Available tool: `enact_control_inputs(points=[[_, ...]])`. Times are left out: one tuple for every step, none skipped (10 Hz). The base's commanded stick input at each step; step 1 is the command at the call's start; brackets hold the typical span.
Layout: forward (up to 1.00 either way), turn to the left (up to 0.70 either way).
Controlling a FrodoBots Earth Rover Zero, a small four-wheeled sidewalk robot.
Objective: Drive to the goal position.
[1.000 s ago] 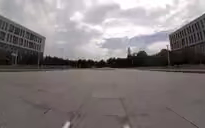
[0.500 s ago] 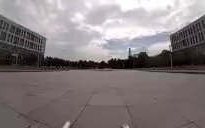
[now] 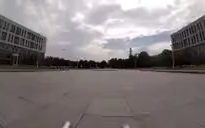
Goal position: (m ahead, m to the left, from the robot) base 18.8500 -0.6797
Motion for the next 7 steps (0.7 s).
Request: enact_control_inputs(points=[[0.7, 0.0], [0.7, 0.0], [0.7, 0.0], [0.7, 0.0], [0.7, 0.0], [0.7, 0.0], [0.7, 0.0]])
